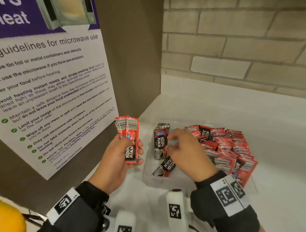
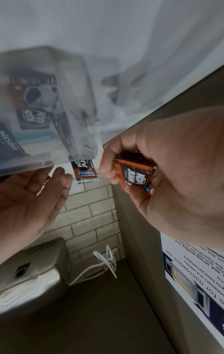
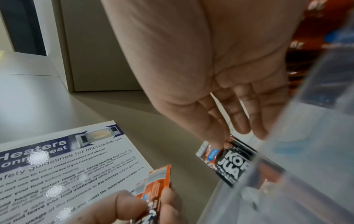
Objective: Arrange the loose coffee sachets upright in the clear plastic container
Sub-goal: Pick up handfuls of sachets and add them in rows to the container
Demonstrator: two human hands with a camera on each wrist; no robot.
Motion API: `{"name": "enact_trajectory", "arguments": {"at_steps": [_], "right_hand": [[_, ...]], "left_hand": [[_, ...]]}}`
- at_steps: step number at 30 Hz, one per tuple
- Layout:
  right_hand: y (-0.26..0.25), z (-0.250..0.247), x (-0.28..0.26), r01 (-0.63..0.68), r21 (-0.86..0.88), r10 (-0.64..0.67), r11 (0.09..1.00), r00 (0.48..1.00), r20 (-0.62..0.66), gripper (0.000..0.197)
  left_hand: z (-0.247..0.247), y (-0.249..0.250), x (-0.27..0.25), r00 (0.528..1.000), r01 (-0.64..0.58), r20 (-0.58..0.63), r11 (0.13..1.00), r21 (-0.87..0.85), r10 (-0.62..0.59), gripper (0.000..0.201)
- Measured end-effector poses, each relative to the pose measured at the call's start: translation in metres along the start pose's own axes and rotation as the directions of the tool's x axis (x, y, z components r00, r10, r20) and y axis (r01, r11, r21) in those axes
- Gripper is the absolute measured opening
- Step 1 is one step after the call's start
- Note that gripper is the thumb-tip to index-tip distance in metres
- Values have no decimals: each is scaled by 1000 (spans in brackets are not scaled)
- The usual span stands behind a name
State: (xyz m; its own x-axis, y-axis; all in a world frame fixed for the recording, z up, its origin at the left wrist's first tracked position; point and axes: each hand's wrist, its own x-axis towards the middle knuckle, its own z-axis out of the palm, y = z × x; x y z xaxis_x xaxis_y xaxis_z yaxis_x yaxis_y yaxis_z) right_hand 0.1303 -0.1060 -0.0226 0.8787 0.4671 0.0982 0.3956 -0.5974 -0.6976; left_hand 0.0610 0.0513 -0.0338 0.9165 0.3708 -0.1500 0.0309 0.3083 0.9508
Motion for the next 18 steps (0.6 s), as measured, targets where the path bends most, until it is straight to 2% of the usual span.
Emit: {"name": "enact_trajectory", "arguments": {"at_steps": [8, 13, 18], "right_hand": [[-6, -8, -11, -121, 4, 121, 993, 993, -2, 55], [-9, -7, -16, -185, 100, 186, 978, 983, -3, 73], [-10, -4, -20, -217, 208, 226, 954, 974, -21, 83]], "left_hand": [[-13, -6, -2, 1000, 3, 29, 998, -56, -2, 22], [-18, -6, -6, 999, 5, 40, 996, -86, -2, 22], [-21, -5, -7, 997, 9, 76, 993, -117, 0, 23]]}}
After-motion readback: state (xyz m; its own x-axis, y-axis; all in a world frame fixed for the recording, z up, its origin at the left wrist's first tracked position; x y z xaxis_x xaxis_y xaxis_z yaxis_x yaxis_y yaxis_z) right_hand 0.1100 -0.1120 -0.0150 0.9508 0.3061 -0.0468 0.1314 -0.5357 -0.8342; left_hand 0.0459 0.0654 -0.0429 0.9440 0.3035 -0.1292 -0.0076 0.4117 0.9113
